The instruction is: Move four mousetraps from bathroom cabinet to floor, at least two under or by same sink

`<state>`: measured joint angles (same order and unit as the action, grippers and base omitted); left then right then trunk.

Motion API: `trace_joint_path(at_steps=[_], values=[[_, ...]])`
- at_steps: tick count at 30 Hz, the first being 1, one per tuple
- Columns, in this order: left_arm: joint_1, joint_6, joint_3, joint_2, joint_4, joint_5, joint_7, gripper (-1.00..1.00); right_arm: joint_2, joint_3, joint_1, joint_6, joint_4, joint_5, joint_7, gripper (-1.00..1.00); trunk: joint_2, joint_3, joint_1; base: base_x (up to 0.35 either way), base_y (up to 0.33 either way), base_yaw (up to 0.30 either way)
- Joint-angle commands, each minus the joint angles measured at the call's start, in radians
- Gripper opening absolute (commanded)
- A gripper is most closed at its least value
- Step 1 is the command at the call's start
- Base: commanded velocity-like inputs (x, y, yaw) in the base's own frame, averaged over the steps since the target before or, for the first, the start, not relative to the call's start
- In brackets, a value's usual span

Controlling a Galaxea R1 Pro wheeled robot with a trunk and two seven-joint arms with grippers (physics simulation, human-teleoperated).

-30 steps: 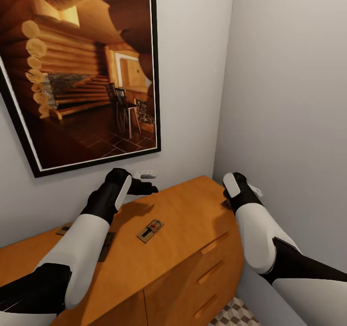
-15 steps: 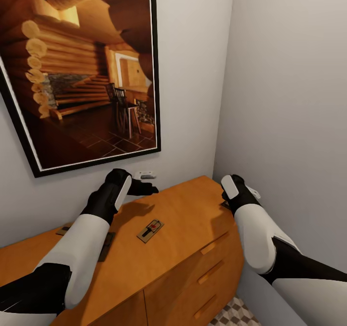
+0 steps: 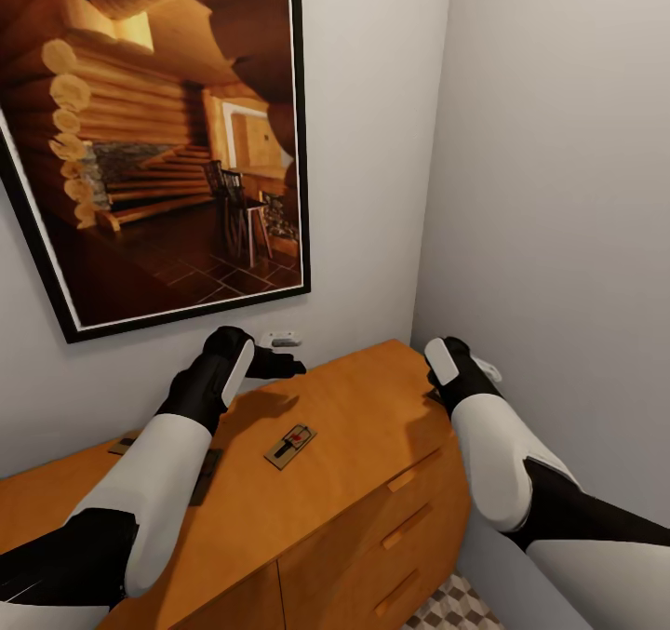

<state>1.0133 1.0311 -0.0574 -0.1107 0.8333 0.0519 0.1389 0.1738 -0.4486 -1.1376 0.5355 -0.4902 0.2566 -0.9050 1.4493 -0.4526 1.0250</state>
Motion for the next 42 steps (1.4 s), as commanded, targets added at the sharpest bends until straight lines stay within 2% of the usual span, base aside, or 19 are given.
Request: trace_joint_path(at_steps=[1,4,12,42], values=[[0.001,0.004,-0.001,0.000,0.001,0.005,-0.002,1.00,0.001,0.006,-0.001,0.006,-0.002,0.003,-0.004,1.00,0.001,-0.001,0.000,0.000,0.000,0.000],[0.001,0.004,-0.001,0.000,0.000,0.005,-0.002,1.00,0.001,0.028,-0.001,0.006,-0.002,0.003,-0.004,1.00,0.001,-0.001,0.000,0.000,0.000,0.000],[0.001,0.004,-0.001,-0.001,0.000,0.005,-0.002,1.00,0.001,0.055,-0.001,0.007,-0.001,0.004,-0.004,1.00,0.001,-0.001,0.000,0.000,0.000,0.000],[0.001,0.004,-0.001,-0.001,0.001,0.008,-0.001,1.00,0.001,0.065,-0.001,0.009,-0.001,0.004,0.001,1.00,0.001,-0.001,0.000,0.000,0.019,0.000]])
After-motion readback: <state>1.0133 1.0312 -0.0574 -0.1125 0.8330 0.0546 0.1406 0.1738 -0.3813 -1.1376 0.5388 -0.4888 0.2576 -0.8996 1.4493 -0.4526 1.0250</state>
